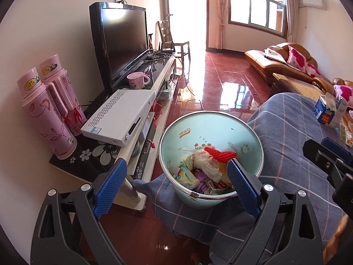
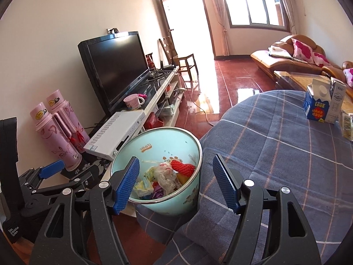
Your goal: Collect trash
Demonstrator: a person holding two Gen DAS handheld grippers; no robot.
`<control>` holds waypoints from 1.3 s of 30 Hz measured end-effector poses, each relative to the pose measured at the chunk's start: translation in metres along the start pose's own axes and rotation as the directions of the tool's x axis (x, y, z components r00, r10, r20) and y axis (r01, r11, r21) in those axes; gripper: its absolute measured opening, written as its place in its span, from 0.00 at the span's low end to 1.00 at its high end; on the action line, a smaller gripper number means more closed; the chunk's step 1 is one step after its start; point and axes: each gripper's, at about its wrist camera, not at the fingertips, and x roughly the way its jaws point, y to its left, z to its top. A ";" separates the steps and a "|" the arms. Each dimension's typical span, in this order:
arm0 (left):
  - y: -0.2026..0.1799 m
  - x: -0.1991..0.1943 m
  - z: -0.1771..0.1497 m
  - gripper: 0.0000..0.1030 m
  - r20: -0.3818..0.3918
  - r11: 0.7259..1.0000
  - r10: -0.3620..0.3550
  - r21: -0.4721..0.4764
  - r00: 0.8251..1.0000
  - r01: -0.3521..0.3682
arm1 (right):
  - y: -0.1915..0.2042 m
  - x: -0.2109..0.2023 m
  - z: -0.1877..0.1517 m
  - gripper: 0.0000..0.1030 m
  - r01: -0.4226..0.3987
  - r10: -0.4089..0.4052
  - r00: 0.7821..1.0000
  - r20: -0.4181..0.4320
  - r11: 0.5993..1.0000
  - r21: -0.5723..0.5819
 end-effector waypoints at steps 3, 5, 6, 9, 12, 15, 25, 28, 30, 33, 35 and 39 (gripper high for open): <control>0.001 -0.013 0.004 0.92 0.030 1.000 0.004 -0.012 1.000 -0.003 | 0.003 -0.013 0.003 0.70 -0.003 0.003 0.999 0.033 1.000 -0.004; 0.004 -0.024 0.008 0.94 0.057 1.000 0.006 -0.025 0.998 -0.005 | 0.005 -0.024 0.006 0.72 -0.005 0.005 0.998 0.062 1.000 -0.003; 0.006 -0.030 0.010 0.94 0.074 1.000 0.010 -0.030 0.997 -0.008 | 0.006 -0.029 0.008 0.73 -0.010 0.010 0.997 0.078 1.000 0.000; 0.007 -0.048 0.015 0.94 0.132 0.999 0.025 -0.035 0.991 -0.021 | 0.009 -0.045 0.013 0.73 -0.012 0.012 0.992 0.129 1.000 -0.005; 0.006 -0.062 0.018 0.94 0.178 0.999 0.038 -0.031 0.983 -0.033 | 0.013 -0.063 0.017 0.73 -0.009 0.011 0.981 0.194 1.000 -0.013; 0.003 -0.071 0.019 0.94 0.210 0.999 0.032 -0.026 0.977 -0.027 | 0.017 -0.079 0.019 0.79 -0.017 0.023 0.965 0.262 1.000 -0.027; 0.004 -0.075 0.021 0.94 0.235 0.999 0.039 -0.022 0.971 -0.035 | 0.019 -0.090 0.020 0.83 -0.016 0.023 0.946 0.322 1.000 -0.025; 0.003 -0.079 0.021 0.94 0.246 0.999 0.040 -0.024 0.968 -0.035 | 0.017 -0.087 0.020 0.83 -0.018 0.023 0.950 0.313 1.000 -0.016; 0.003 -0.081 0.021 0.94 0.254 0.999 0.041 -0.024 0.966 -0.037 | 0.016 -0.086 0.020 0.83 -0.021 0.025 0.951 0.309 1.000 -0.015; 0.004 -0.082 0.021 0.94 0.259 0.999 0.043 -0.027 0.965 -0.038 | 0.017 -0.086 0.020 0.83 -0.021 0.024 0.950 0.312 1.000 -0.014; 0.004 -0.081 0.022 0.94 0.255 0.999 0.047 -0.031 0.966 -0.040 | 0.017 -0.085 0.020 0.83 -0.023 0.026 0.951 0.310 1.000 -0.015; 0.005 -0.079 0.021 0.94 0.247 0.999 0.048 -0.035 0.968 -0.040 | 0.017 -0.084 0.019 0.83 -0.026 0.028 0.953 0.302 1.000 -0.011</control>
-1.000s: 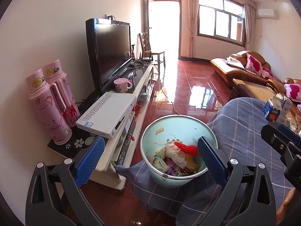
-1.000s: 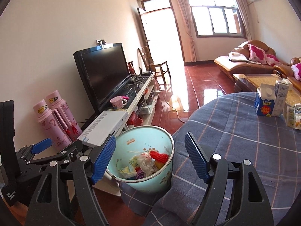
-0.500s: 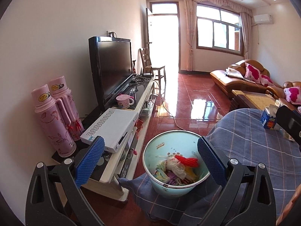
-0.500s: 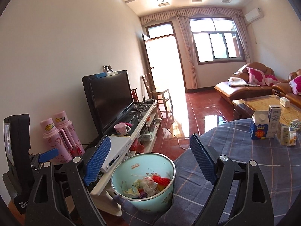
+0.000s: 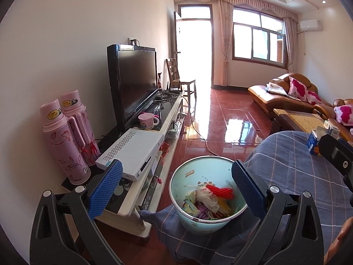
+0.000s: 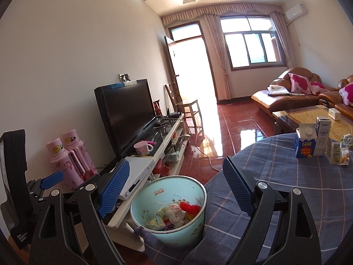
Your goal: Collect trash
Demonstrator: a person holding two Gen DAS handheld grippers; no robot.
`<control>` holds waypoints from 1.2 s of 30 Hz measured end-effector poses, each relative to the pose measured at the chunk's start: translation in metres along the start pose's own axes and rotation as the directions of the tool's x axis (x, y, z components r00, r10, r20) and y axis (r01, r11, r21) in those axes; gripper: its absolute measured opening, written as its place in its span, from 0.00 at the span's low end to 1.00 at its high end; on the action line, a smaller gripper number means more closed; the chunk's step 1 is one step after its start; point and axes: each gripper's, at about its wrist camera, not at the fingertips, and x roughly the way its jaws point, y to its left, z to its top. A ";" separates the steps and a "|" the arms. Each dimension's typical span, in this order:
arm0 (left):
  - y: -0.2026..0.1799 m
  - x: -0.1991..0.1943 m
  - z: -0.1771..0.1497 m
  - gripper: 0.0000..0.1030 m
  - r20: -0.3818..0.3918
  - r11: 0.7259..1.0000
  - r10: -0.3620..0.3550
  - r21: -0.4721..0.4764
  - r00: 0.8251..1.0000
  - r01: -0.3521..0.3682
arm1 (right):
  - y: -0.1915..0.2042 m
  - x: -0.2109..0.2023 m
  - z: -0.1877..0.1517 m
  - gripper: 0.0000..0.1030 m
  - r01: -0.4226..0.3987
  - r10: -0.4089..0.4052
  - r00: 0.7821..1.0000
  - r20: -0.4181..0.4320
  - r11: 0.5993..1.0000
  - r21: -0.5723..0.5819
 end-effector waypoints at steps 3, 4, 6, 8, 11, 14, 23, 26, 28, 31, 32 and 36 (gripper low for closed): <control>0.000 0.000 0.000 0.94 0.002 1.000 -0.001 -0.001 1.000 0.001 | 0.000 0.000 0.000 0.83 -0.001 0.001 1.000 -0.001 1.000 0.002; 0.000 -0.001 0.000 0.94 0.004 1.000 -0.001 -0.001 1.000 0.001 | 0.000 0.000 0.000 0.83 -0.001 0.001 1.000 -0.001 1.000 0.002; 0.002 -0.001 0.001 0.94 0.007 1.000 -0.001 -0.003 1.000 0.001 | 0.000 0.000 -0.001 0.83 -0.002 0.002 1.000 0.001 1.000 0.003; 0.003 -0.002 0.001 0.94 0.008 1.000 -0.001 -0.007 1.000 0.001 | 0.000 0.000 -0.001 0.83 -0.002 0.002 1.000 0.001 1.000 0.003; 0.003 -0.002 0.000 0.94 0.011 1.000 0.001 -0.008 1.000 -0.001 | 0.000 0.000 -0.001 0.83 -0.003 0.003 1.000 -0.001 1.000 0.004; 0.002 -0.002 0.000 0.94 0.008 1.000 0.001 -0.008 1.000 -0.001 | 0.000 0.000 0.000 0.83 -0.005 0.006 1.000 -0.004 1.000 0.007; 0.001 -0.001 0.000 0.94 0.003 1.000 0.004 -0.009 1.000 -0.004 | 0.000 0.000 -0.001 0.83 -0.007 0.007 1.000 -0.012 1.000 0.011; 0.001 -0.001 0.000 0.94 0.007 1.000 0.004 -0.010 1.000 -0.004 | 0.000 -0.002 0.000 0.83 -0.006 0.006 1.000 -0.008 1.000 0.014; 0.002 -0.001 0.000 0.94 0.010 1.000 0.004 -0.013 1.000 -0.004 | 0.001 -0.002 0.000 0.83 -0.004 0.005 1.000 -0.007 1.000 0.014; 0.002 -0.002 0.001 0.94 0.015 1.000 0.005 -0.015 1.000 -0.005 | 0.001 -0.002 0.000 0.83 -0.005 0.005 1.000 -0.006 1.000 0.016; 0.002 -0.003 0.001 0.94 0.017 1.000 0.004 -0.014 1.000 -0.004 | 0.000 -0.003 0.000 0.83 -0.006 0.006 1.000 -0.006 1.000 0.017; 0.001 -0.004 0.001 0.94 0.020 1.000 0.003 -0.012 1.000 -0.003 | 0.001 -0.004 0.000 0.83 -0.004 0.004 1.000 -0.002 1.000 0.017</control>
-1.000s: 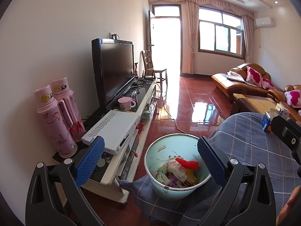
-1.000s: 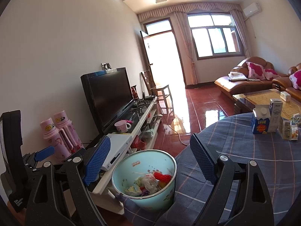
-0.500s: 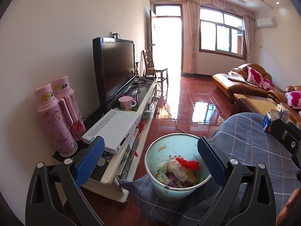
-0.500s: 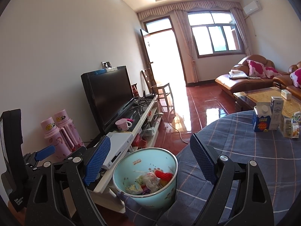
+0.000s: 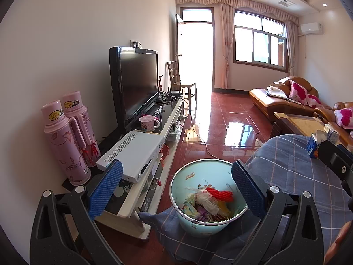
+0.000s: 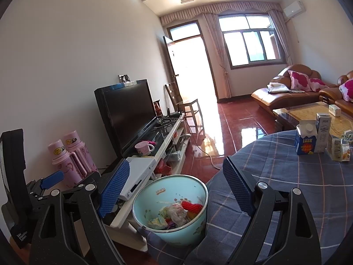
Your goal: Collect trash
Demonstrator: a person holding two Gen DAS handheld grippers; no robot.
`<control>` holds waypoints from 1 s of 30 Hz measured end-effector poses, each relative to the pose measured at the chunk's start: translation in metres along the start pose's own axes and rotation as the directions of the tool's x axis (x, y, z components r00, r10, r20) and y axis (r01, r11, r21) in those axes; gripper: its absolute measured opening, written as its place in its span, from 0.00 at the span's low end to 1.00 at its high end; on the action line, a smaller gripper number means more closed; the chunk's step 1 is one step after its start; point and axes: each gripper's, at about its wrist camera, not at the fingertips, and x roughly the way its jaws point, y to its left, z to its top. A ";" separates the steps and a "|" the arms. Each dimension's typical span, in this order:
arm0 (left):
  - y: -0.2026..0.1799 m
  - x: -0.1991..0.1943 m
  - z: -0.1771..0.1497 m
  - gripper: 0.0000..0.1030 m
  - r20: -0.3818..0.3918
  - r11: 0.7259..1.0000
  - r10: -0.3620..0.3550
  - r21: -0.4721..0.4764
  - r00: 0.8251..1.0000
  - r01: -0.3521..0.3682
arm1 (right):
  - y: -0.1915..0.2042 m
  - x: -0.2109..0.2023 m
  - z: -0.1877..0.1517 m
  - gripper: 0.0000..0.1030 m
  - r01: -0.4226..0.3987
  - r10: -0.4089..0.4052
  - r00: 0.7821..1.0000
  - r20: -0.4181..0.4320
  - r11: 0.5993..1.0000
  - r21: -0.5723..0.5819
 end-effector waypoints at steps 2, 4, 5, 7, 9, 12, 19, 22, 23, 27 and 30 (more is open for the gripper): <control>0.000 0.000 0.000 0.94 -0.001 1.000 0.001 -0.001 1.000 -0.001 | 0.000 0.000 0.000 0.83 -0.001 0.001 1.000 0.000 1.000 0.001; 0.001 0.000 0.000 0.94 -0.001 1.000 0.004 -0.003 1.000 -0.004 | 0.000 0.000 0.000 0.83 0.000 0.000 1.000 -0.001 1.000 0.001; 0.001 0.000 0.000 0.94 0.002 1.000 0.006 -0.004 1.000 -0.006 | 0.000 0.001 0.000 0.83 0.000 0.000 1.000 -0.003 1.000 0.002; 0.002 -0.001 0.000 0.94 0.012 1.000 0.007 -0.005 1.000 -0.007 | 0.000 0.001 -0.001 0.83 -0.001 0.001 1.000 -0.005 1.000 0.006; 0.002 -0.001 0.000 0.94 0.015 1.000 0.015 -0.008 1.000 -0.015 | 0.000 0.001 -0.001 0.83 0.000 0.000 1.000 -0.005 1.000 0.007; 0.004 -0.003 0.002 0.94 0.023 1.000 0.013 -0.020 1.000 -0.013 | 0.000 0.000 -0.001 0.83 0.001 -0.001 1.000 0.000 1.000 0.005; 0.004 -0.008 0.006 0.94 0.040 1.000 0.006 -0.024 0.999 -0.005 | 0.000 0.000 -0.001 0.83 0.003 -0.003 1.000 0.001 1.000 0.004; 0.004 -0.004 0.005 0.94 0.015 0.999 -0.020 -0.028 1.000 0.020 | 0.001 -0.001 -0.002 0.83 0.004 -0.004 1.000 0.001 1.000 0.004; 0.004 -0.004 0.004 0.94 0.014 0.999 -0.024 -0.027 1.000 0.024 | 0.001 -0.001 -0.002 0.83 0.004 -0.004 1.000 0.002 1.000 0.004; 0.001 -0.004 0.002 0.94 0.014 1.000 -0.016 -0.008 1.000 0.016 | 0.000 -0.001 -0.003 0.83 0.003 -0.003 1.000 0.000 1.000 0.009; 0.001 -0.002 0.002 0.94 0.010 1.000 -0.007 -0.010 1.000 0.007 | 0.000 -0.002 -0.004 0.83 0.005 -0.005 1.000 -0.003 1.000 0.012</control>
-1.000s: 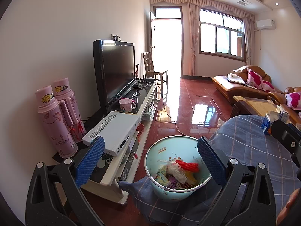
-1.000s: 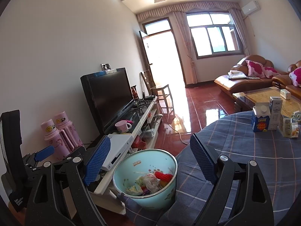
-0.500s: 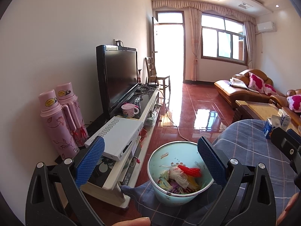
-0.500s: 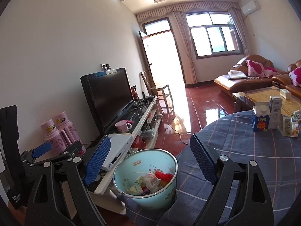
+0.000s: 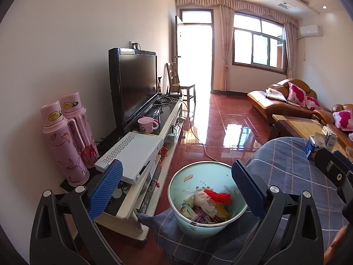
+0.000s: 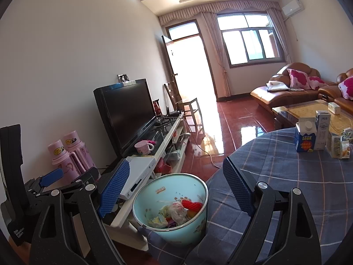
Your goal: Collect trash
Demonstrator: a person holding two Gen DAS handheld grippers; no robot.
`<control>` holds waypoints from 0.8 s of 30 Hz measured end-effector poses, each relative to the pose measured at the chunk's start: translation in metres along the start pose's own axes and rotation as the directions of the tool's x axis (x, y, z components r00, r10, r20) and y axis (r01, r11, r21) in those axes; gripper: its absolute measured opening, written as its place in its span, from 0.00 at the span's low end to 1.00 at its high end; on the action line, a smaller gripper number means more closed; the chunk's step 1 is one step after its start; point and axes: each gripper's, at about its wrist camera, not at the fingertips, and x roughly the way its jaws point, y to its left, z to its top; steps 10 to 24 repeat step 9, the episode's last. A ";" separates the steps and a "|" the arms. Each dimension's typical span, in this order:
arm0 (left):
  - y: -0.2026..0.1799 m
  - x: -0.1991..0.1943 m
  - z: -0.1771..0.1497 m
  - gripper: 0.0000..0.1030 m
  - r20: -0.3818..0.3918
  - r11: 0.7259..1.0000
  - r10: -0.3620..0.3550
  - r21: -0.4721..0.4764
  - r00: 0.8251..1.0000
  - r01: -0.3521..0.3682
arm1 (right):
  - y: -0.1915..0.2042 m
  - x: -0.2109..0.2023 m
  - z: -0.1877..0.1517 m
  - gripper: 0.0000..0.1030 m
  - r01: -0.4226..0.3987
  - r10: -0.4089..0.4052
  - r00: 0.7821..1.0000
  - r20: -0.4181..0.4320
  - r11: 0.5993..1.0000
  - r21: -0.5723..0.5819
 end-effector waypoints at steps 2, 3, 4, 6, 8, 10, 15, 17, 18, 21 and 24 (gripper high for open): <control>0.000 0.000 0.001 0.94 0.004 1.000 0.013 -0.001 1.000 -0.013 | 0.000 0.000 0.000 0.83 0.003 -0.003 1.000 0.000 1.000 0.001; 0.001 0.000 0.001 0.94 0.006 1.000 0.017 -0.003 1.000 -0.017 | -0.001 0.000 0.000 0.83 0.004 -0.004 1.000 0.000 1.000 0.003; 0.001 0.000 0.001 0.94 0.008 1.000 0.019 -0.008 1.000 -0.018 | -0.001 0.000 0.000 0.83 0.004 -0.004 1.000 0.000 1.000 0.005; 0.002 -0.001 0.001 0.94 0.008 1.000 0.009 -0.012 1.000 -0.009 | -0.002 0.000 0.000 0.83 0.006 -0.006 1.000 0.000 1.000 0.007; 0.001 -0.001 0.001 0.94 0.010 1.000 0.006 -0.008 1.000 -0.006 | -0.002 0.000 0.000 0.83 0.006 -0.006 1.000 -0.001 1.000 0.007; 0.000 -0.001 0.000 0.94 0.013 1.000 0.008 -0.003 1.000 -0.008 | -0.002 0.000 0.000 0.83 0.007 -0.007 1.000 -0.001 1.000 0.008; 0.000 -0.001 0.000 0.94 0.013 1.000 0.008 -0.003 1.000 -0.008 | -0.002 0.000 0.000 0.83 0.007 -0.007 1.000 -0.001 1.000 0.008; 0.000 -0.001 0.000 0.94 0.013 1.000 0.008 -0.003 1.000 -0.008 | -0.002 0.000 0.000 0.83 0.007 -0.007 1.000 -0.001 1.000 0.008; 0.000 -0.001 0.000 0.94 0.013 1.000 0.008 -0.003 1.000 -0.008 | -0.002 0.000 0.000 0.83 0.007 -0.007 1.000 -0.001 1.000 0.008; 0.000 -0.001 0.000 0.94 0.013 1.000 0.008 -0.003 1.000 -0.008 | -0.002 0.000 0.000 0.83 0.007 -0.007 1.000 -0.001 1.000 0.008; 0.000 -0.001 0.000 0.94 0.013 1.000 0.008 -0.003 1.000 -0.008 | -0.002 0.000 0.000 0.83 0.007 -0.007 1.000 -0.001 1.000 0.008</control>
